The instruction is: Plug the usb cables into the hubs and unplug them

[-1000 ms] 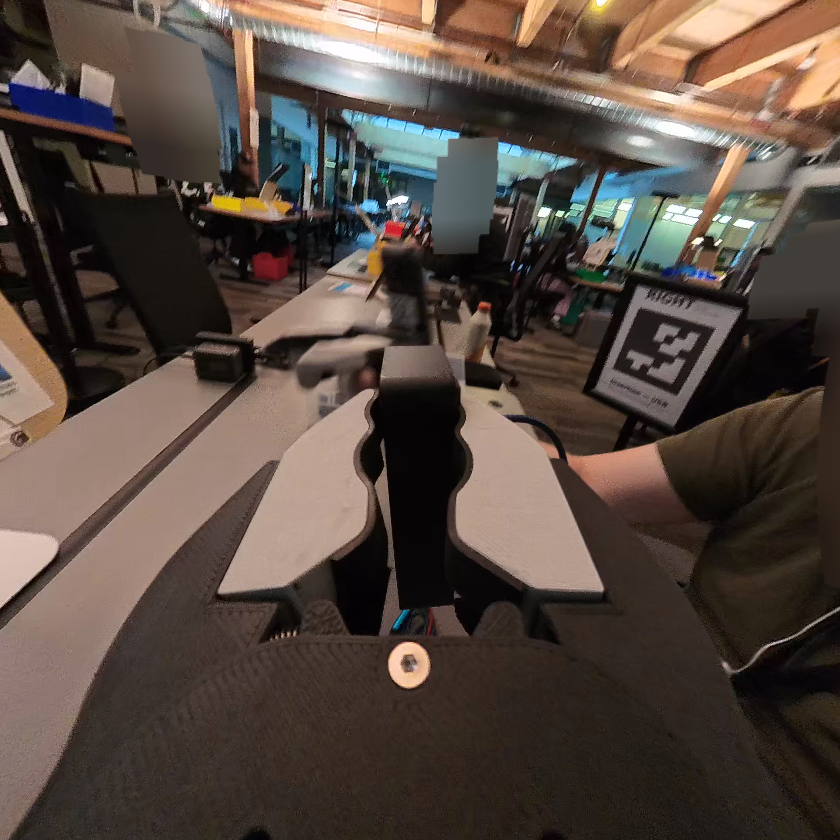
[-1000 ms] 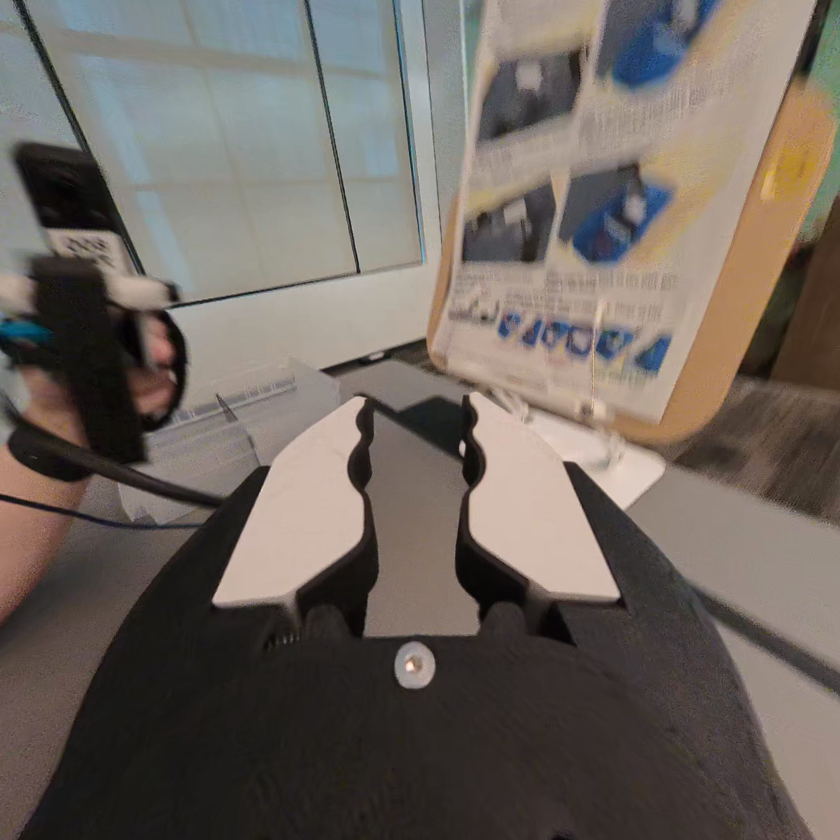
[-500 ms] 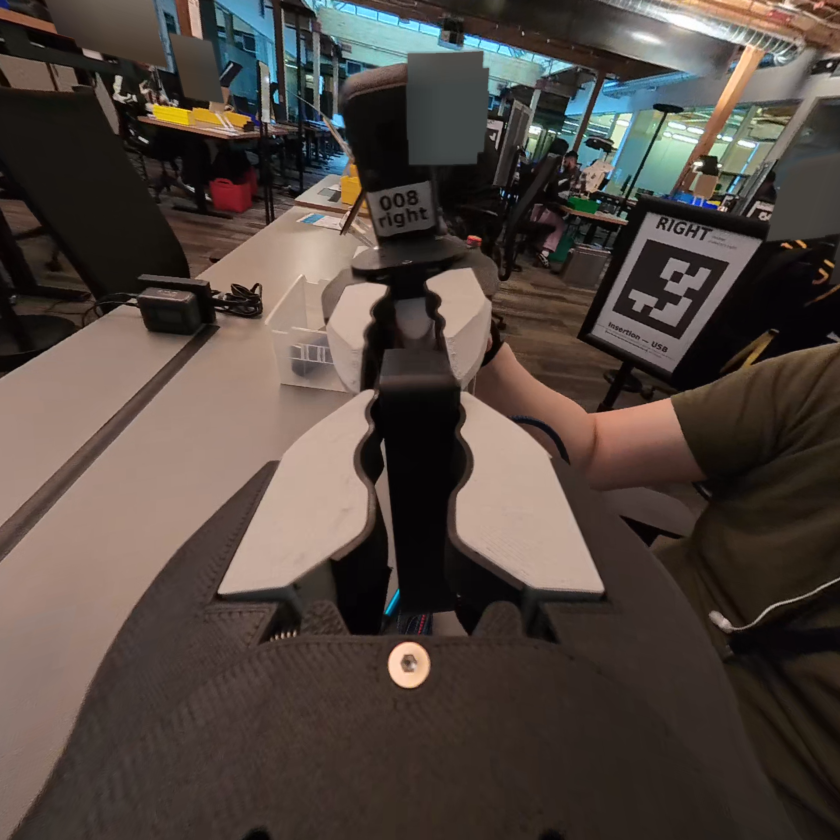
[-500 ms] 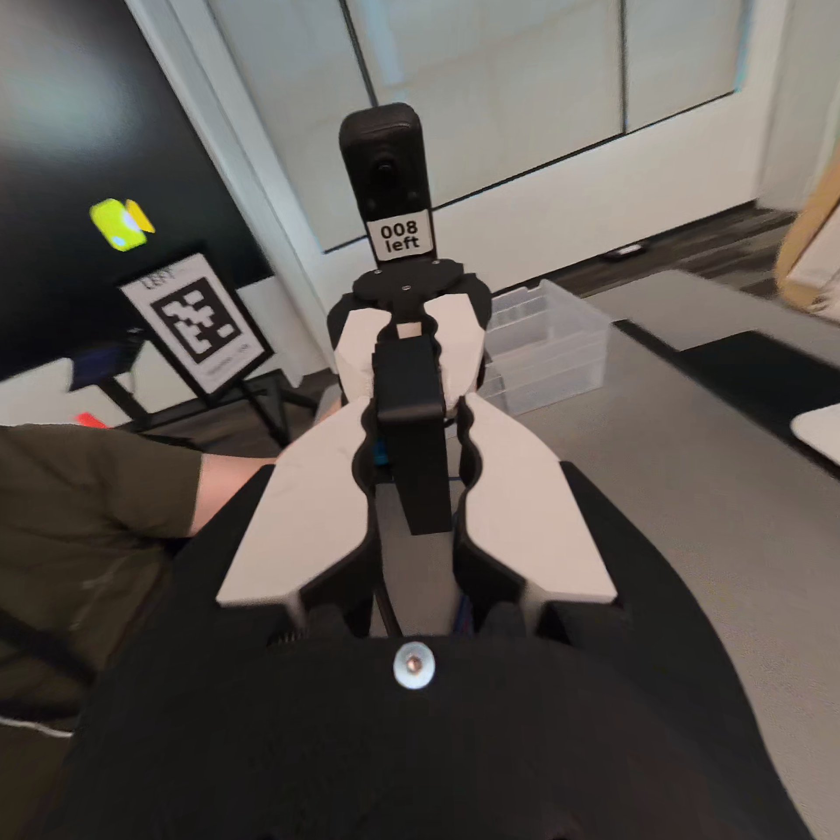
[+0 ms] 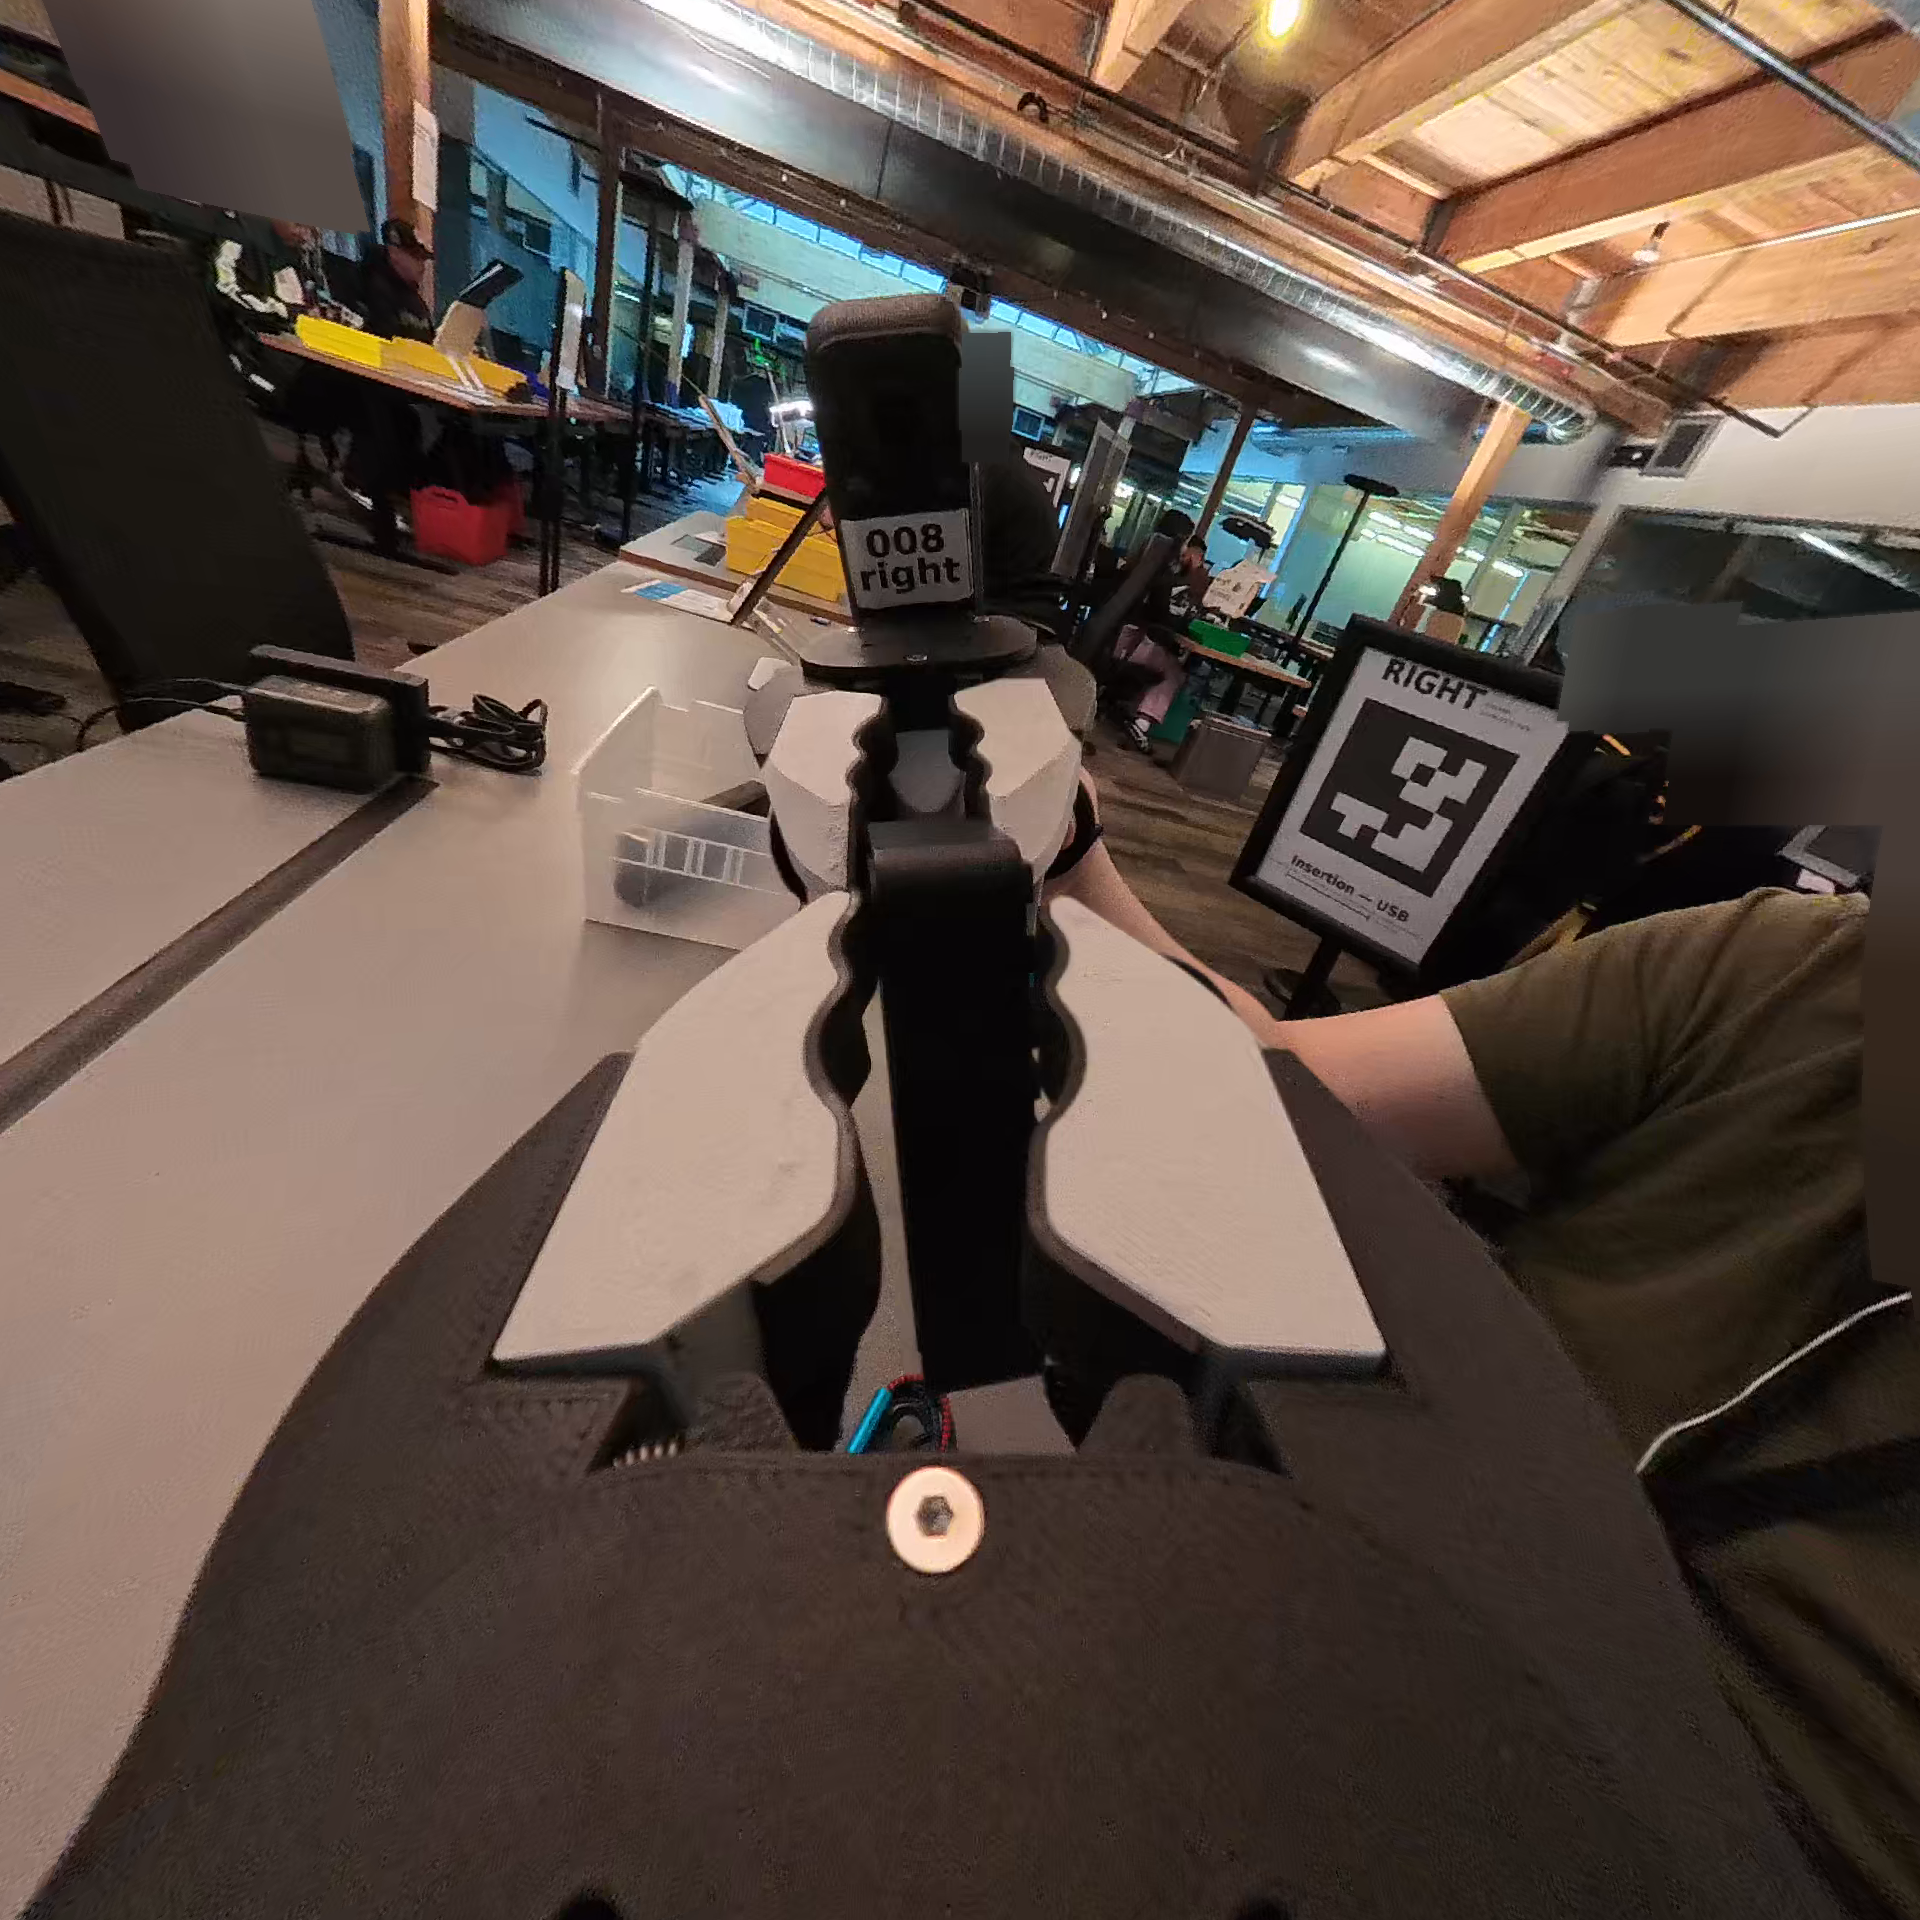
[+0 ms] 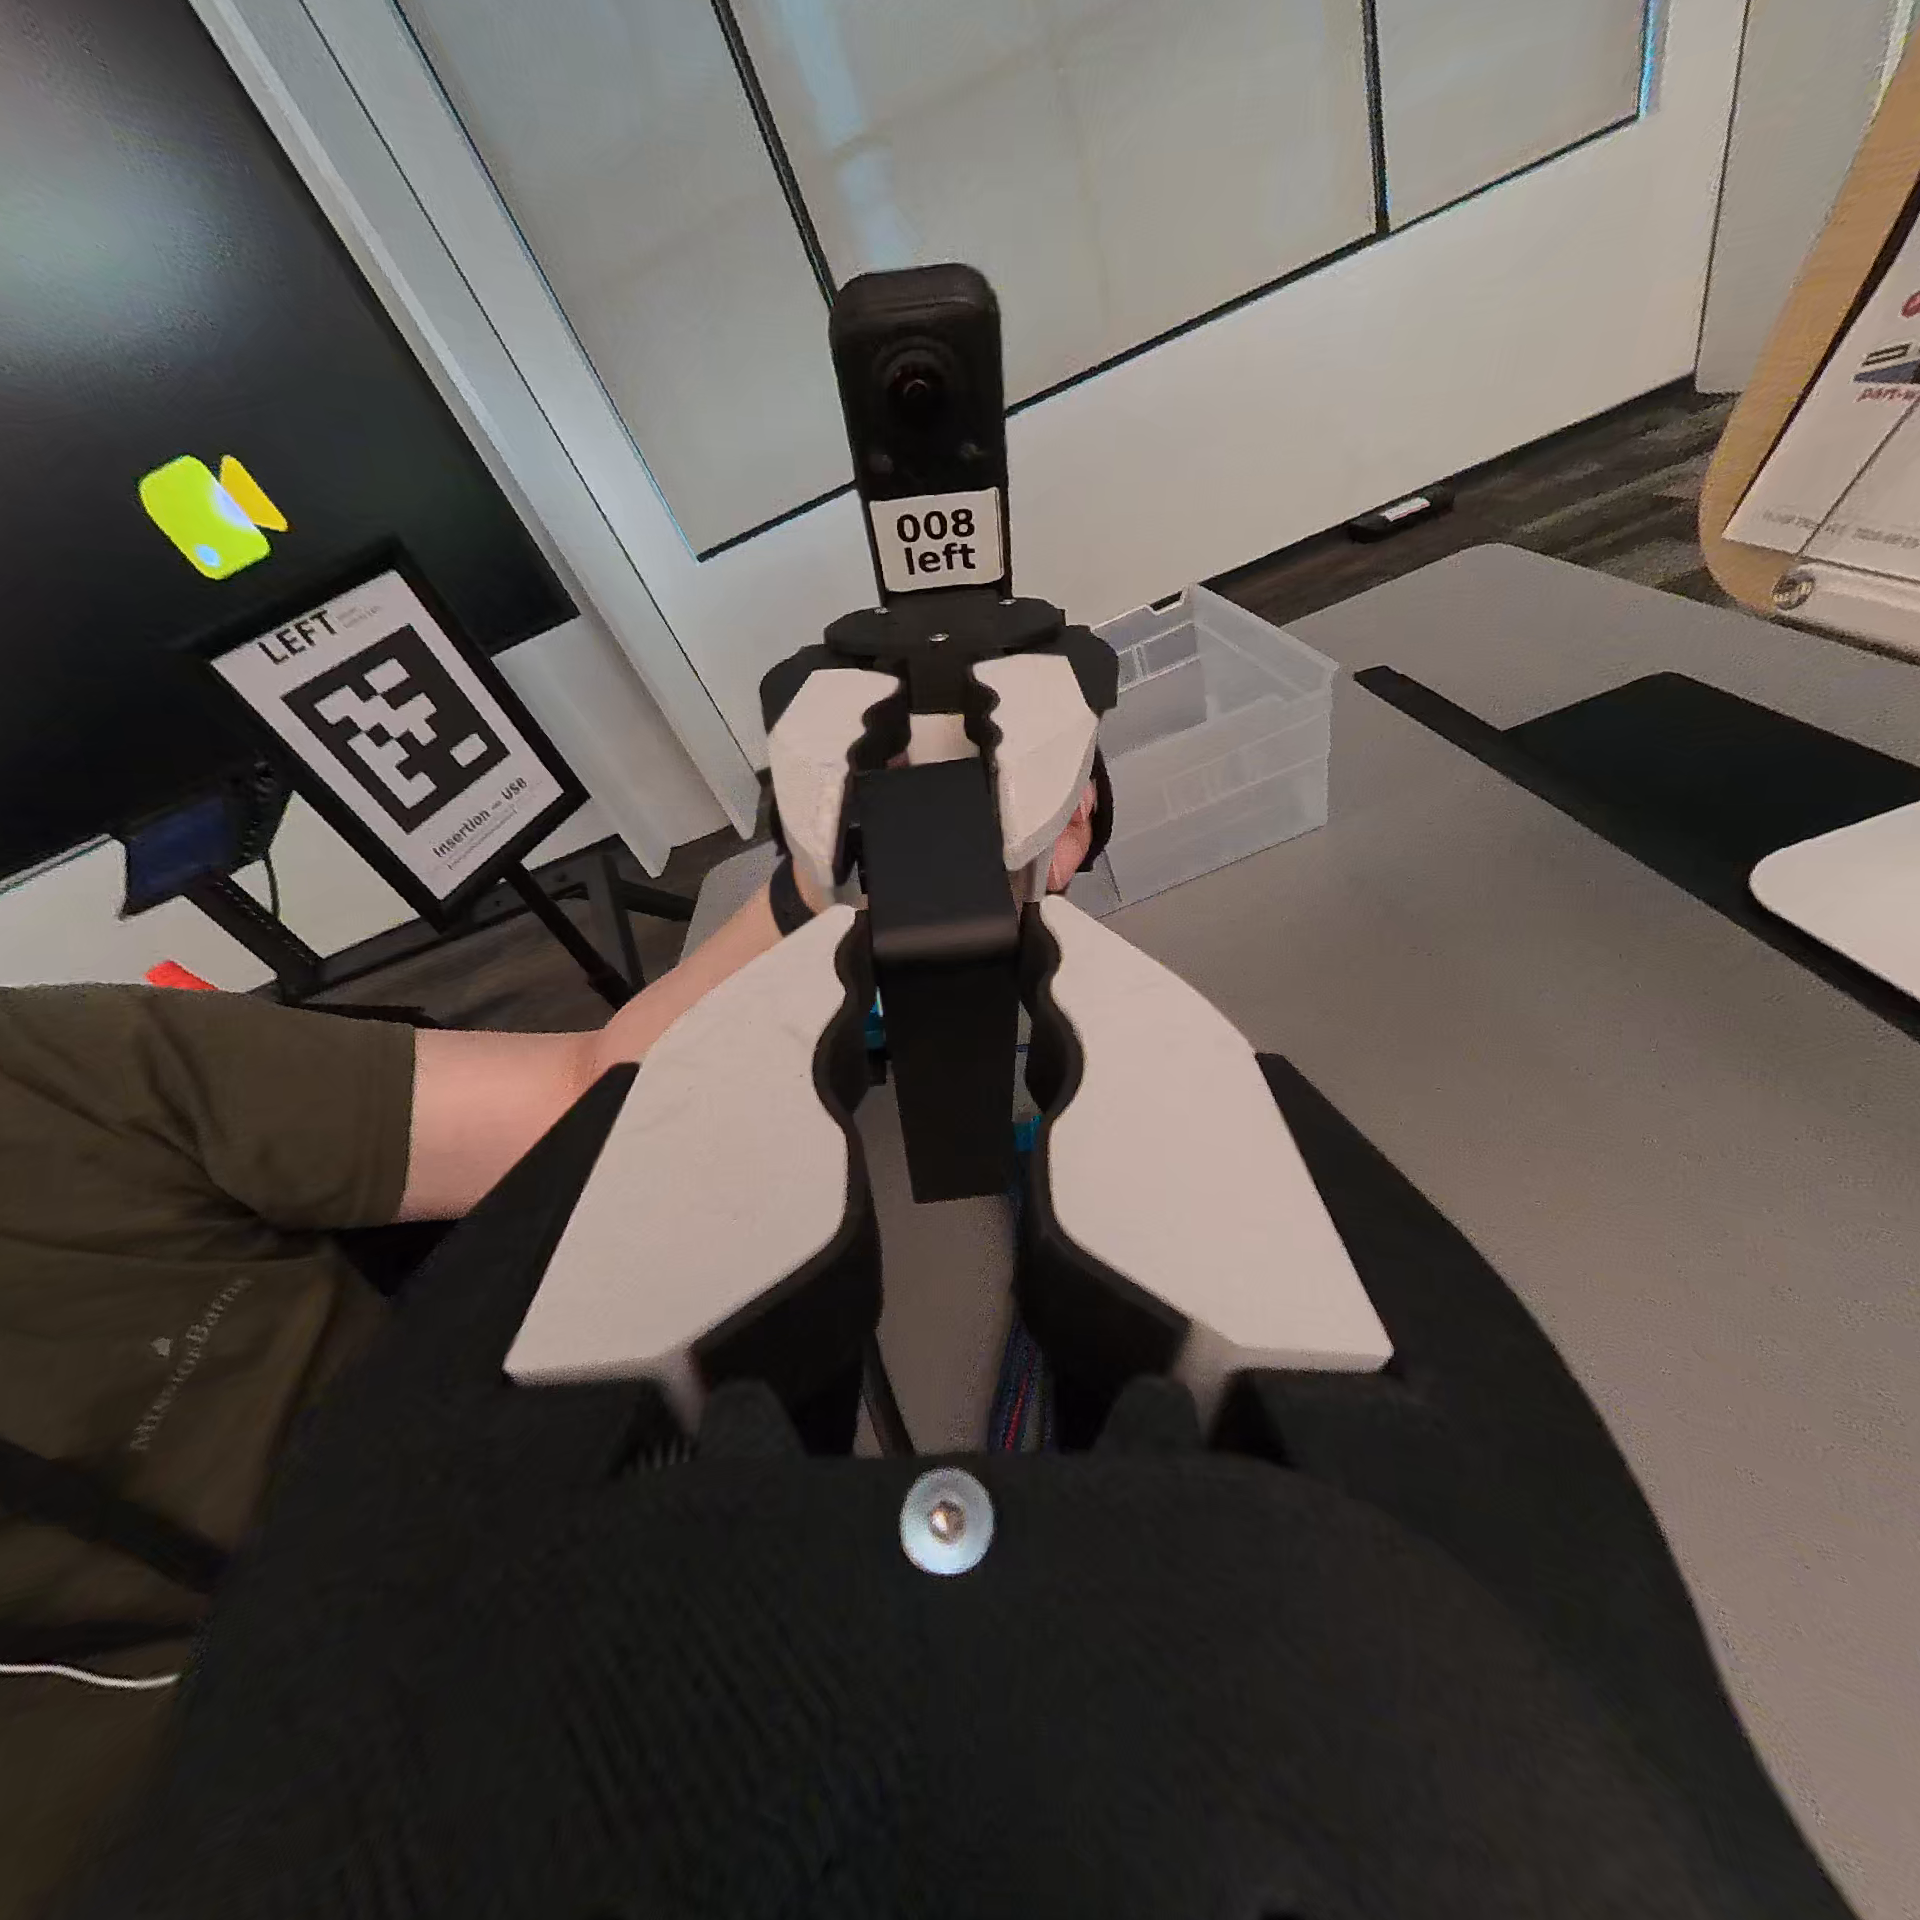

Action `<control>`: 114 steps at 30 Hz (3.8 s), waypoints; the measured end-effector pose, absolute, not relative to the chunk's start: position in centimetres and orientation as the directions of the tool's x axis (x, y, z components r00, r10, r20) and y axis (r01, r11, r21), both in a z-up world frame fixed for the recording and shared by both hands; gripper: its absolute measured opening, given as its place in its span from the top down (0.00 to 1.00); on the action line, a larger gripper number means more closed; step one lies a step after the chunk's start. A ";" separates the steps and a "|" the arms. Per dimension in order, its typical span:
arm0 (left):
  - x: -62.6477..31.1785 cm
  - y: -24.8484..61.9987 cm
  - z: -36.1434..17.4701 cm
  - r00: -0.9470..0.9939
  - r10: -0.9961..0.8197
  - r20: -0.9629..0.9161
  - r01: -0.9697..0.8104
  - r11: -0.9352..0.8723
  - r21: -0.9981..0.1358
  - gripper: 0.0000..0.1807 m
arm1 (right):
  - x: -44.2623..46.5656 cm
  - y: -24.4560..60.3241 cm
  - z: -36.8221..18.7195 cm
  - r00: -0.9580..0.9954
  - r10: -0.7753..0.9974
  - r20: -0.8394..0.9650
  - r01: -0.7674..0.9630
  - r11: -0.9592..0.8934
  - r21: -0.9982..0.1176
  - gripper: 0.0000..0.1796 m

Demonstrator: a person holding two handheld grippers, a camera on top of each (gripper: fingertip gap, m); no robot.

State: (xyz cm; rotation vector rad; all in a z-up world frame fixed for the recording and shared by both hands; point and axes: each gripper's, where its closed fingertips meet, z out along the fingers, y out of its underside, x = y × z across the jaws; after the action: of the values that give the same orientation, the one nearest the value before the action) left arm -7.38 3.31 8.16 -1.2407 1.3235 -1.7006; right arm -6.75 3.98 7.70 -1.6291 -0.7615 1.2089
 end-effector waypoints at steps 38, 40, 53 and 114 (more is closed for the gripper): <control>-3.0 0.9 4.9 -0.233 -0.959 -0.164 -0.094 0.190 -0.977 0.84 | -5.3 1.1 11.3 0.445 0.895 0.001 0.093 -0.045 -0.995 0.85; -2.8 1.1 5.2 -0.189 -0.957 -0.218 -0.080 0.237 -0.968 0.84 | -5.4 0.8 11.7 0.452 0.891 0.034 0.099 -0.013 -0.995 0.84; -6.9 8.1 10.8 0.414 -0.873 -0.259 0.126 0.337 -0.933 0.84 | -4.1 -0.3 19.8 0.898 0.325 0.295 0.086 0.528 -0.845 0.79; -17.8 7.6 18.9 0.430 -0.901 -0.064 0.292 0.205 -0.934 0.84 | -11.4 1.4 -5.3 0.281 0.953 -0.109 0.637 -0.271 -0.721 0.92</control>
State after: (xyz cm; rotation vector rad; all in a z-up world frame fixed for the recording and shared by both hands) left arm -17.80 7.59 18.91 -1.0390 0.7245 -0.9407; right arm -11.38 1.38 -5.28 -1.9987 -1.4218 0.7389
